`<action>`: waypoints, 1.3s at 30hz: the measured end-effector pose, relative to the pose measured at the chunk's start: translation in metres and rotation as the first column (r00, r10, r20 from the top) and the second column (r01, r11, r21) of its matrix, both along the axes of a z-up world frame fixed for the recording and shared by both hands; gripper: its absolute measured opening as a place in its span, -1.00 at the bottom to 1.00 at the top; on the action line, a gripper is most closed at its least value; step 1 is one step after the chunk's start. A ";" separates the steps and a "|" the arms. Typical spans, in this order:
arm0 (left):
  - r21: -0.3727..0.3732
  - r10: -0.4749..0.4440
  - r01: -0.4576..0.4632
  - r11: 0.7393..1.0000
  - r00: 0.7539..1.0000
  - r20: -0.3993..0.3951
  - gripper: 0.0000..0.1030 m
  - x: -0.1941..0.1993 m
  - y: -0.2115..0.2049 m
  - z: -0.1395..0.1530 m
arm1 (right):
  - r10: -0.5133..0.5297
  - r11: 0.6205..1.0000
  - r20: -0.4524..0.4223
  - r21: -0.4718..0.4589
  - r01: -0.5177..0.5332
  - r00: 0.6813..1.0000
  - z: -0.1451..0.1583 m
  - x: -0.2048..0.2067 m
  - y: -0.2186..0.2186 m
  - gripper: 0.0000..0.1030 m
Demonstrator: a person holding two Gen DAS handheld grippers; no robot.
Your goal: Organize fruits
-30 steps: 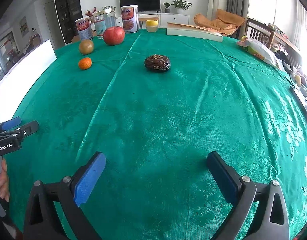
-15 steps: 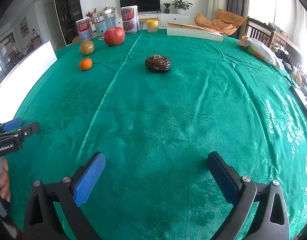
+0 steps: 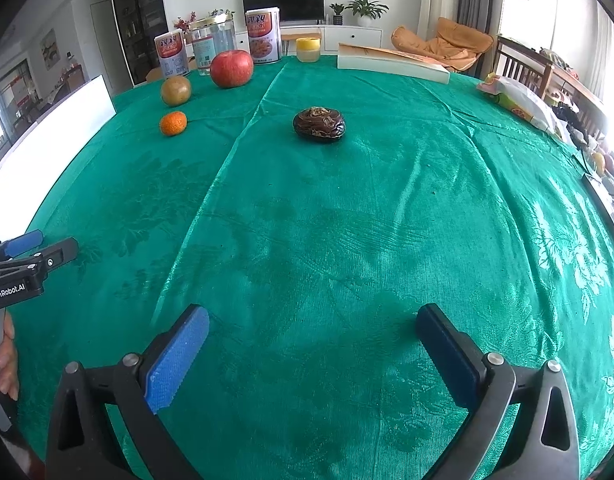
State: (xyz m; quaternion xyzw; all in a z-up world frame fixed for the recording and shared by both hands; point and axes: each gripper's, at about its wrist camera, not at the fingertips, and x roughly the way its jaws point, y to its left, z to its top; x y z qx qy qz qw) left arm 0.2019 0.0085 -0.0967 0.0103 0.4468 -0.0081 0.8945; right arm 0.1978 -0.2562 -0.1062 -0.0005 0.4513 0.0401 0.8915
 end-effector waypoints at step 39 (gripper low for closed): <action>-0.024 -0.112 0.113 0.993 0.992 0.060 0.89 0.148 -0.075 0.017 | 0.023 1.000 -0.006 -0.018 -0.023 1.000 -0.001 0.000 0.004 1.00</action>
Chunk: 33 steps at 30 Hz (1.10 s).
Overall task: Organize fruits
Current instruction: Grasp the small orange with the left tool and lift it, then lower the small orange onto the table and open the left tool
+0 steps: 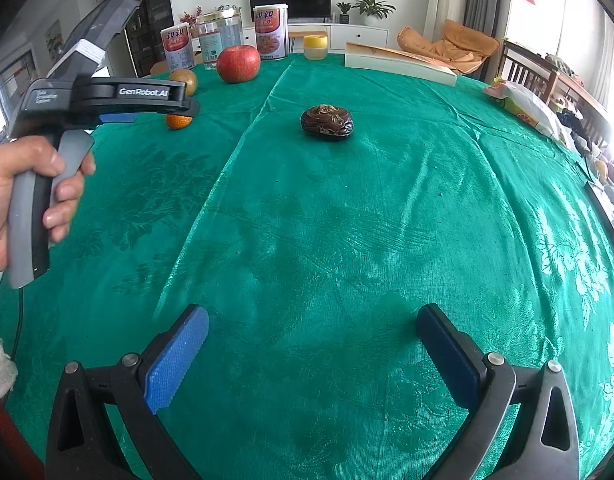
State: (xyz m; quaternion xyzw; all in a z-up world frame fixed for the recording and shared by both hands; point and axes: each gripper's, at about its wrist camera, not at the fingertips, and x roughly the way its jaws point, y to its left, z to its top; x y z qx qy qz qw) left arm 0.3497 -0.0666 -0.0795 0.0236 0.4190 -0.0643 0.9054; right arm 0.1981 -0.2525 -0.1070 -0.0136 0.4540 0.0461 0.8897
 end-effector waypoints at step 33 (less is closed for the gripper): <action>-0.010 0.129 -0.130 0.992 0.991 -0.036 0.67 -0.145 0.086 -0.015 | 0.011 1.000 0.001 0.004 -0.011 1.000 0.000 0.000 0.000 1.00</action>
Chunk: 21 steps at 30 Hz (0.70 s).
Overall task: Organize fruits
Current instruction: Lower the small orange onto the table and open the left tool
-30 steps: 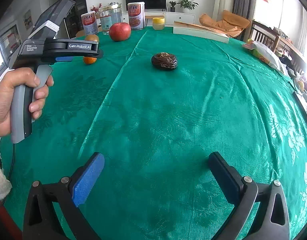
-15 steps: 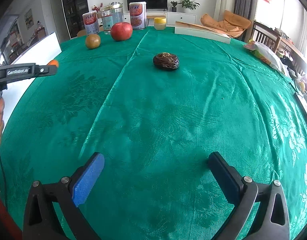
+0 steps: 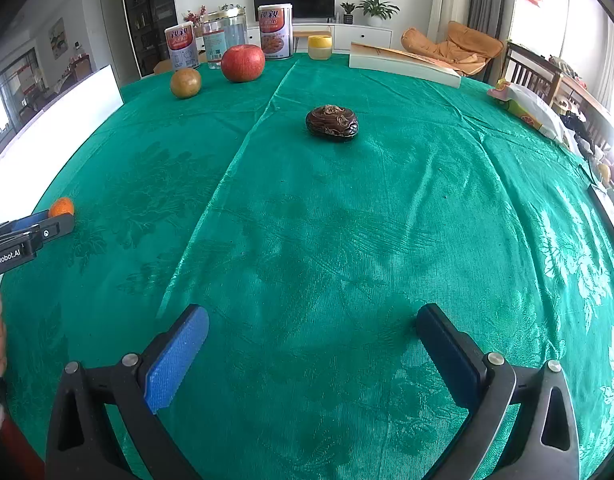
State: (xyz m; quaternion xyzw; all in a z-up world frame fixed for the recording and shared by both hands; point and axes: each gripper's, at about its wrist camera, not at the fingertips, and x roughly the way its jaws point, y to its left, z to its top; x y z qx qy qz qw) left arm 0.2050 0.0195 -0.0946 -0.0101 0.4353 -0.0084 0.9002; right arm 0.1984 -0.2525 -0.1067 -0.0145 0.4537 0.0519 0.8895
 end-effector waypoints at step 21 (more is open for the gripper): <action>0.034 0.006 -0.005 0.999 1.000 -0.020 0.92 0.002 -0.002 -0.004 | -0.001 1.000 -0.001 -0.004 0.001 1.000 0.000 0.000 0.000 1.00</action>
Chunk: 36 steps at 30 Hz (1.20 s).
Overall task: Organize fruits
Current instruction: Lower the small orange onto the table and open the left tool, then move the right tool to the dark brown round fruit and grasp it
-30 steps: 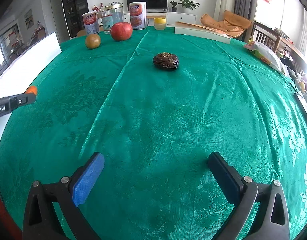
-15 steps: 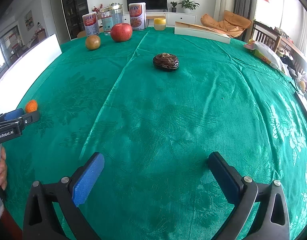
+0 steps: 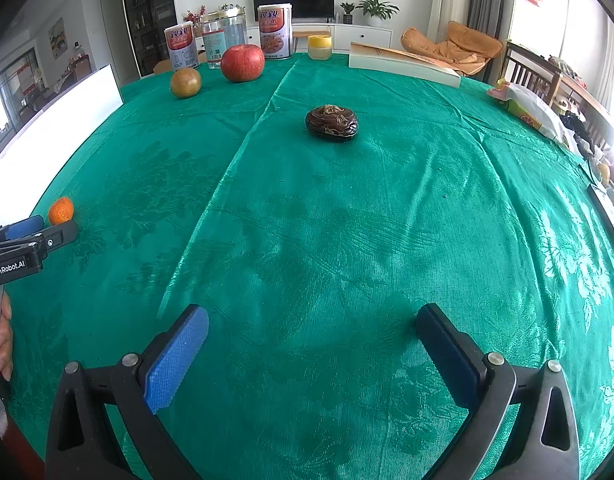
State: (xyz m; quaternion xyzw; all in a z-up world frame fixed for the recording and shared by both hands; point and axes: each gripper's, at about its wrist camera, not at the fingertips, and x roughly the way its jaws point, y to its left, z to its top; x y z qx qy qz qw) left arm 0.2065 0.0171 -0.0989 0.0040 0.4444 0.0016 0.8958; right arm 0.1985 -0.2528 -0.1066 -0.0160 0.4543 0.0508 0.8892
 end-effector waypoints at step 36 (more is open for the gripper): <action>0.002 0.003 -0.003 1.000 1.000 -0.002 0.95 0.000 0.001 0.000 | -0.042 0.995 0.041 0.087 0.038 0.998 0.006 -0.007 -0.017 1.00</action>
